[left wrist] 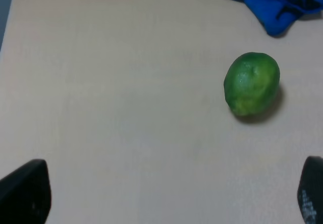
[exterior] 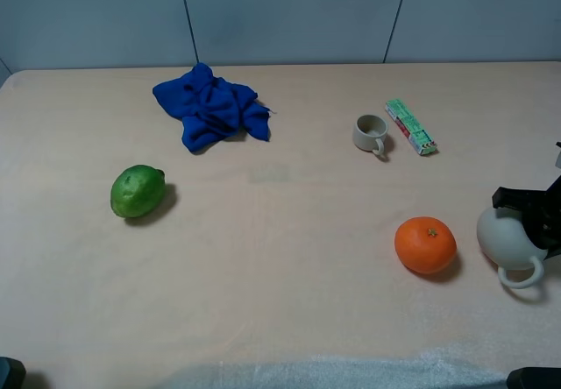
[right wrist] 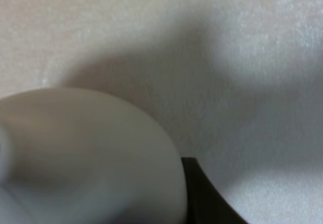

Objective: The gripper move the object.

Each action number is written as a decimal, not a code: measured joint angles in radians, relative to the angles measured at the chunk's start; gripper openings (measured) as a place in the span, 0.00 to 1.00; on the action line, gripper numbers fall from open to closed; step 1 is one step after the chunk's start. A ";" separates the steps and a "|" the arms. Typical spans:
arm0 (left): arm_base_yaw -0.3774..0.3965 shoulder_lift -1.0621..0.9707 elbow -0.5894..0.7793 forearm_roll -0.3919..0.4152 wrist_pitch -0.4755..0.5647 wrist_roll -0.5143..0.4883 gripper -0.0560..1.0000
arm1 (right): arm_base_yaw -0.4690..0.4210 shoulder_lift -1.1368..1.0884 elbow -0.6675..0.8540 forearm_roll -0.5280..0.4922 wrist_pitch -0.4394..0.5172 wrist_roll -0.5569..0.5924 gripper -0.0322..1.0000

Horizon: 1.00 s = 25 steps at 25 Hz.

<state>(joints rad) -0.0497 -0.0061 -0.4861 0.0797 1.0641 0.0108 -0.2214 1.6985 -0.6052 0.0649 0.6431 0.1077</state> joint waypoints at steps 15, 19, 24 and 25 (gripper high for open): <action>0.000 0.000 0.000 0.000 0.000 0.000 0.99 | 0.000 -0.029 0.000 0.000 -0.001 0.000 0.03; 0.000 0.000 0.000 0.000 0.000 0.000 0.99 | 0.000 -0.086 0.000 -0.001 0.030 0.000 0.03; 0.000 0.000 0.000 0.000 0.000 0.000 0.99 | 0.000 -0.176 0.001 -0.001 0.083 0.000 0.03; 0.000 0.000 0.000 0.000 0.000 0.000 0.99 | 0.000 -0.194 0.001 -0.002 0.097 0.000 0.03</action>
<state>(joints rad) -0.0497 -0.0061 -0.4861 0.0797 1.0641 0.0108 -0.2214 1.5042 -0.6043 0.0630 0.7400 0.1077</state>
